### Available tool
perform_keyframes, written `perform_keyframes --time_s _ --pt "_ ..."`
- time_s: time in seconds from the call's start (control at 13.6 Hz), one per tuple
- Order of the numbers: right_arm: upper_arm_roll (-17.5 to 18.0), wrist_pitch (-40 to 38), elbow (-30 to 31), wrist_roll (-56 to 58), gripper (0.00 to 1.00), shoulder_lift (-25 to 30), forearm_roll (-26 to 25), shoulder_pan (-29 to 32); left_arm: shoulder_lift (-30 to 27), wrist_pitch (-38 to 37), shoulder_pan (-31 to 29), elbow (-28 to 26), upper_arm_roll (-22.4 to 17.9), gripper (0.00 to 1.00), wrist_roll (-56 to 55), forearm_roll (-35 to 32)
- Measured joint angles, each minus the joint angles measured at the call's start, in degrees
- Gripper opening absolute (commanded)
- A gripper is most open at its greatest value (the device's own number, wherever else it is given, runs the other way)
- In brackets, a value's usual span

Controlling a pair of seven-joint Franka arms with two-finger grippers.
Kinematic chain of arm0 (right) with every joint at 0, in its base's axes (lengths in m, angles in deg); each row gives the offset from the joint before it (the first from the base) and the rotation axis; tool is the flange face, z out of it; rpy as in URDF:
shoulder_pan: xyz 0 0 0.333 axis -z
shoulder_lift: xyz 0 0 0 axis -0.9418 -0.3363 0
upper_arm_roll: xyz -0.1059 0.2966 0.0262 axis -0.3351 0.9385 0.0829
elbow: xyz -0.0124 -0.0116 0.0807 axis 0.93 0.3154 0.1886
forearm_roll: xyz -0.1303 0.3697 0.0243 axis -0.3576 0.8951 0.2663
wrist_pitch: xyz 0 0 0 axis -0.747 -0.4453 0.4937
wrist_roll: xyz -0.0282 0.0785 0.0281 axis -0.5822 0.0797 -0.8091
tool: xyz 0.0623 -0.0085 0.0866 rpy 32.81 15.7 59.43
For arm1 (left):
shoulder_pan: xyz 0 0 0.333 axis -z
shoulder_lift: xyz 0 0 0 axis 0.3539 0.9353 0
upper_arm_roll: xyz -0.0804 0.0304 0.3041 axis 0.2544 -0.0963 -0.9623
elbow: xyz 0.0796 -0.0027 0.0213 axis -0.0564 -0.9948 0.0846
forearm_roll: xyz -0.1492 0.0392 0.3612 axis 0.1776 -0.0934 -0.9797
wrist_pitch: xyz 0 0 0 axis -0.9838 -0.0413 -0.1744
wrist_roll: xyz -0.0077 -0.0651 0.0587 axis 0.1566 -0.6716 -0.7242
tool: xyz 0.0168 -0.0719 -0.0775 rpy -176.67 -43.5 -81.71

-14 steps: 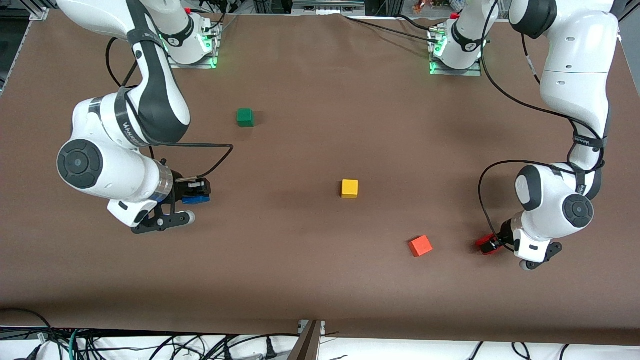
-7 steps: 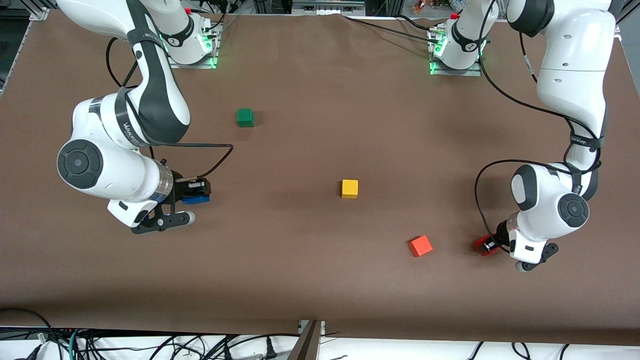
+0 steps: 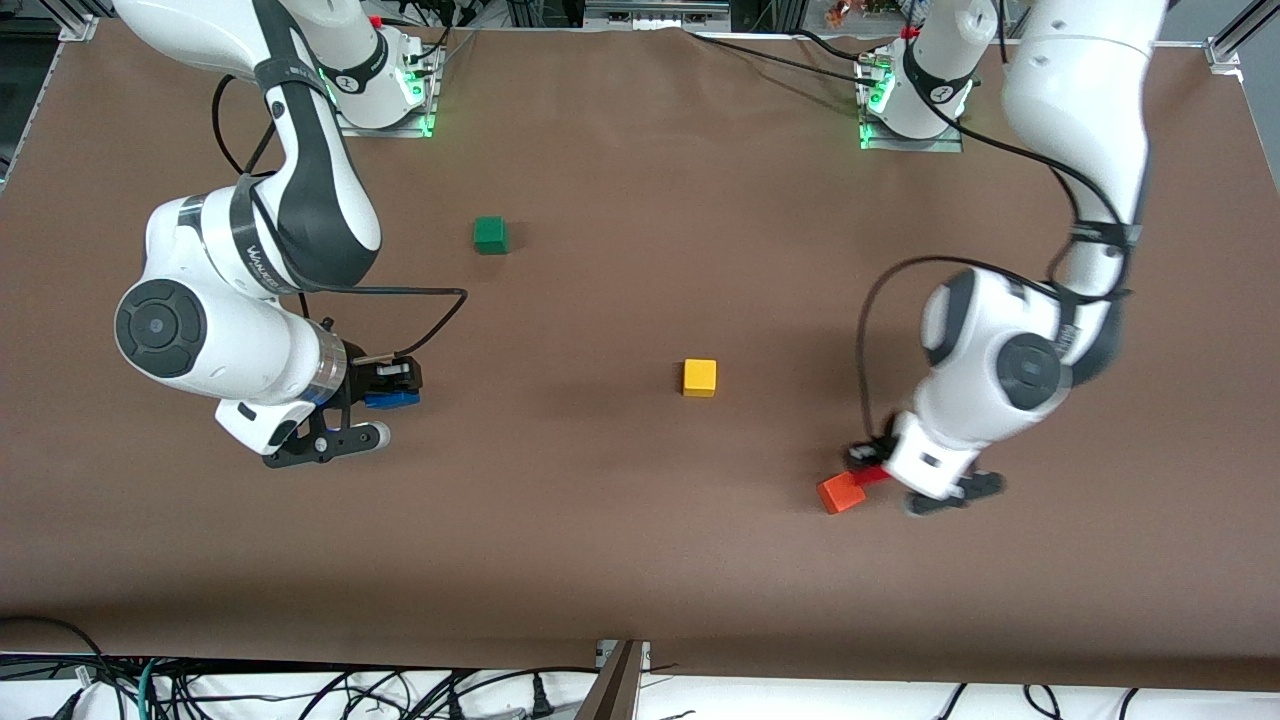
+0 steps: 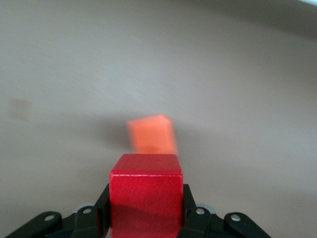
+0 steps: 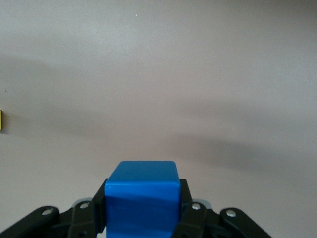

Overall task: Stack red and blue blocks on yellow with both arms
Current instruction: 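Lift the red cube with the left gripper and carry it over the yellow cube, then lower the red cube onto the yellow cube with the left gripper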

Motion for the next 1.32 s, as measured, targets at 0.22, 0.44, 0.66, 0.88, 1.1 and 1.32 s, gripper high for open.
perform_keyframes --time_s 0.22,0.44,0.66,0.88,1.1,1.32 --pt "0.00 0.00 -0.01 -0.06 0.31 -0.01 0.00 0.01 0.21 -0.32 8.97 0.16 -0.01 0.00 -0.24 0.00" --pt "0.00 0.01 -0.01 -0.30 0.31 -0.02 0.00 0.07 1.11 -0.39 15.12 0.12 -0.16 0.00 -0.64 0.00" --pt "-0.01 0.03 -0.01 -0.61 0.31 -0.07 0.00 0.11 2.50 -0.42 17.36 0.08 -0.27 0.00 -0.03 -0.73" --pt "-0.02 0.61 -0.01 -0.68 0.31 -0.31 0.00 0.22 3.41 -0.51 18.64 -0.02 -0.32 0.00 -0.03 -4.89" --pt "-0.04 0.76 -0.01 -0.72 0.31 -0.39 0.00 0.25 3.49 -1.11 18.83 -0.75 -0.35 0.00 -0.01 -5.41" --pt "-0.04 0.77 -0.01 -0.73 0.31 -0.40 0.00 0.25 3.57 -1.13 19.01 -1.99 -0.36 0.00 -0.40 -5.41"
